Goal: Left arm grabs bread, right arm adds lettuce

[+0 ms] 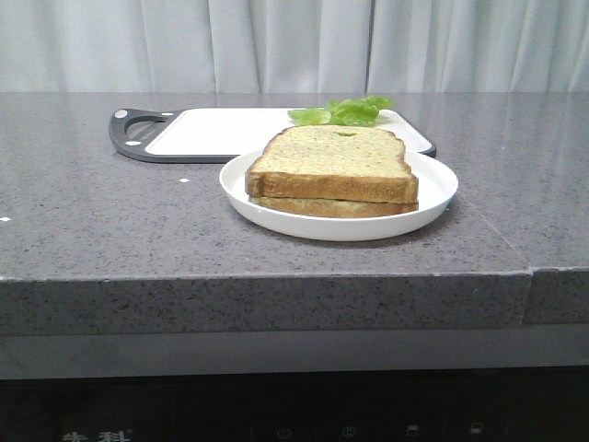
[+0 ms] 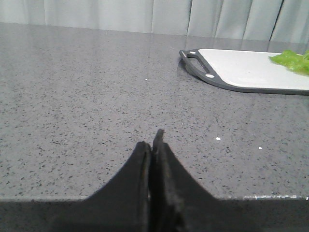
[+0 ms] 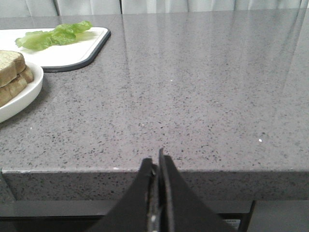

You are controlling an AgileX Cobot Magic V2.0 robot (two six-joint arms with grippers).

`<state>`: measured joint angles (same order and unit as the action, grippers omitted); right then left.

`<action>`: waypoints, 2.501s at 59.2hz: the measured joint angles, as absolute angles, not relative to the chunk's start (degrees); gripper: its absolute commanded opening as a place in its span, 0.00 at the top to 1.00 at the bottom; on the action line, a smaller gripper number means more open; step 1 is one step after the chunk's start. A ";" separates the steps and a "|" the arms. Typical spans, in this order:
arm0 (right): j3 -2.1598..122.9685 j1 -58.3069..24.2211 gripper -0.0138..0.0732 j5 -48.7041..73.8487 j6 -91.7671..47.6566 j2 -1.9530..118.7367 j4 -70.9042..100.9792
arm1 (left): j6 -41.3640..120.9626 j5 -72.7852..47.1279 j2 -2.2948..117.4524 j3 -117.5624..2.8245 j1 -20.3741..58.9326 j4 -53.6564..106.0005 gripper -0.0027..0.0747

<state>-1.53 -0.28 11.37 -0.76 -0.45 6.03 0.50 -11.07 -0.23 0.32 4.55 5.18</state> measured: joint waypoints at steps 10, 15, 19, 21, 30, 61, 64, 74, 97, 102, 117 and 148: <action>-1.53 -0.28 0.91 11.37 -0.76 -0.45 6.03 | 0.50 -11.07 -0.23 0.32 4.55 5.18 0.99; -1.53 -0.28 0.91 11.37 -0.76 -0.45 6.03 | 0.50 -11.07 -0.23 0.32 4.55 5.18 0.99; -1.53 -0.28 0.91 11.37 -0.76 -0.45 6.03 | 0.50 -11.07 -0.23 0.32 4.55 5.18 0.99; -1.53 -0.28 0.91 11.37 -0.76 -0.45 6.03 | 0.50 -11.07 -0.23 0.32 4.55 5.18 0.99; -1.53 -0.28 0.91 11.37 -0.76 -0.45 6.03 | 0.50 -11.07 -0.23 0.32 4.55 5.18 0.99; -1.53 -0.28 0.91 11.37 -0.76 -0.45 6.03 | 0.50 -11.07 -0.23 0.32 4.55 5.18 0.99; -1.53 -0.28 0.91 11.37 -0.76 -0.45 6.03 | 0.50 -11.07 -0.23 0.32 4.55 5.18 0.99; -1.53 -0.28 0.91 11.37 -0.76 -0.45 6.03 | 0.50 -11.07 -0.23 0.32 4.55 5.18 0.99; -1.53 -0.28 0.91 8.38 -0.76 -0.45 6.03 | 0.50 -6.75 -0.23 -0.75 4.55 5.28 0.99; 0.14 -0.28 0.91 9.71 -0.76 -0.45 6.03 | 0.50 -10.10 0.43 -5.05 4.55 4.64 0.99; 16.54 -0.28 0.91 16.86 -0.76 5.11 6.03 | 0.50 -15.05 16.64 -23.11 4.55 0.32 0.99; 23.57 -0.28 0.26 17.56 -0.76 15.61 6.03 | 0.50 -15.86 28.76 -28.34 4.55 0.00 0.17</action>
<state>23.57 -0.28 17.56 -0.76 15.61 6.03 0.50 -15.86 28.76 -28.34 4.55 0.00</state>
